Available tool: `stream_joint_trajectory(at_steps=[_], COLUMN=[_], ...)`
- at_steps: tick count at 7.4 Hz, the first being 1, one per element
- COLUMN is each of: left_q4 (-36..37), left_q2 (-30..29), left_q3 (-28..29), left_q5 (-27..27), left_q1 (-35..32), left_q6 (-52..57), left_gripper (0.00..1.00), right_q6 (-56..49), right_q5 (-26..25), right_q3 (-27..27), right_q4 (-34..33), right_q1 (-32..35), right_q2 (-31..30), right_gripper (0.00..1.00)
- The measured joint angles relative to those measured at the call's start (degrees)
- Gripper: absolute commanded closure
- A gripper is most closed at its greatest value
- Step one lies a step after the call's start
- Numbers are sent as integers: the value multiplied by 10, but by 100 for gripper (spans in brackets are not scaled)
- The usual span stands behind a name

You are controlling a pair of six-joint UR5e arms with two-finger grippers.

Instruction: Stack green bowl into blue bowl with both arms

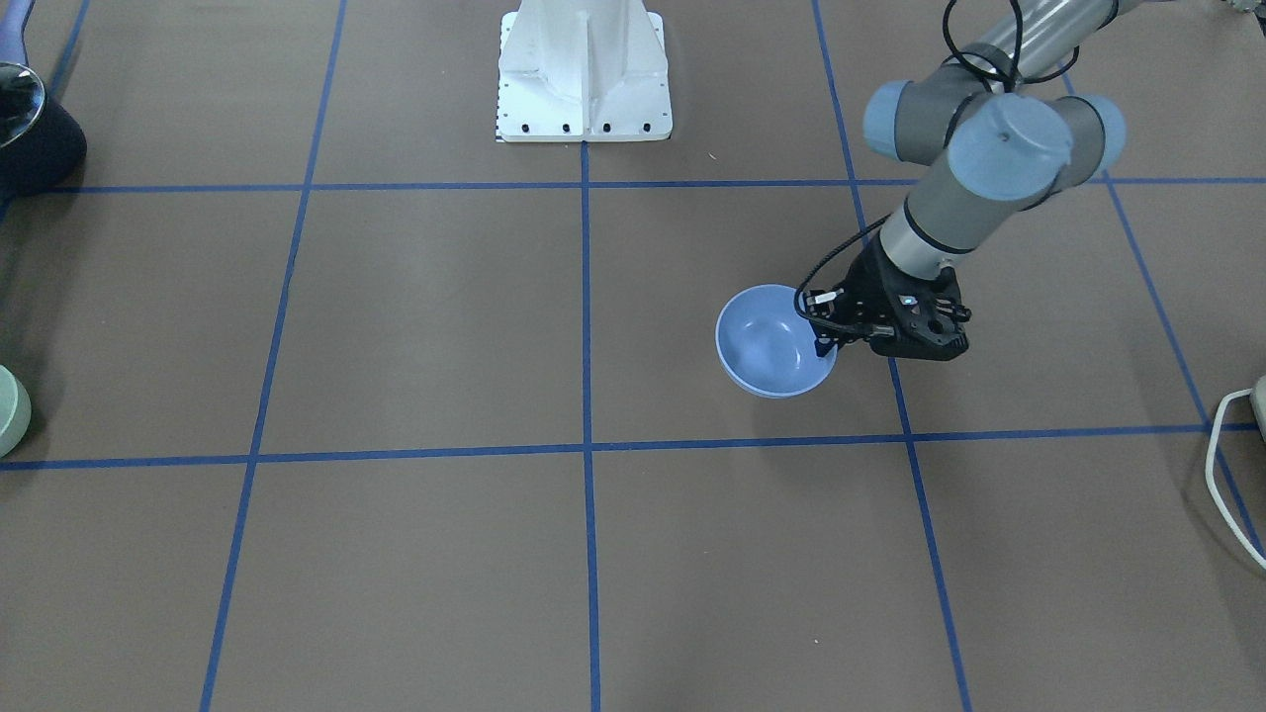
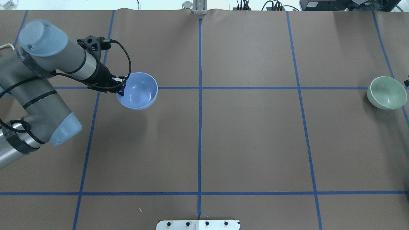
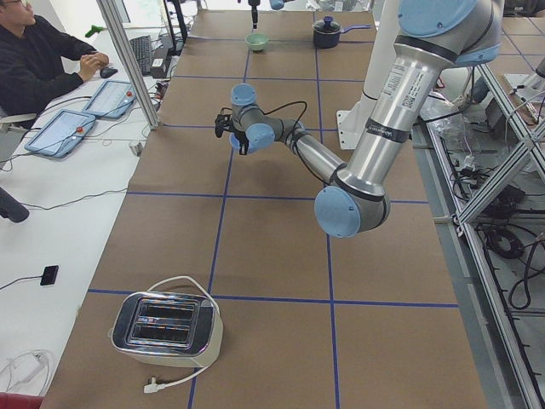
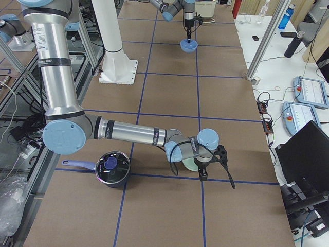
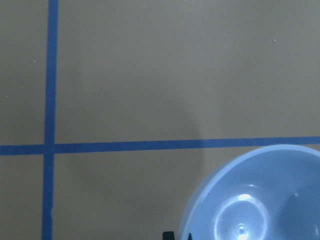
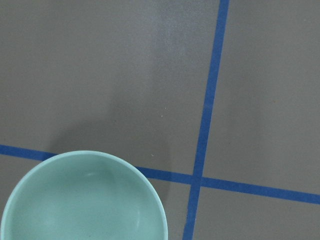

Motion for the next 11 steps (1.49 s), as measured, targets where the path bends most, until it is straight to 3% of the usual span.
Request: stream_joint_trajectory(at_steps=[3,11], left_q4=[55,59], left_q2=[-54,-110], left_q3=[-18,14], left_q5=[51,121], left_q1=[73,151], left_q6=[-76,-140], left_gripper=[100,100], right_q6=[3,0], right_q5=[1,0], right_q3=[-1,-19], right_q4=[0,1], right_q1=[-4,-37], right_q2=[1,0], right_gripper=[2,7])
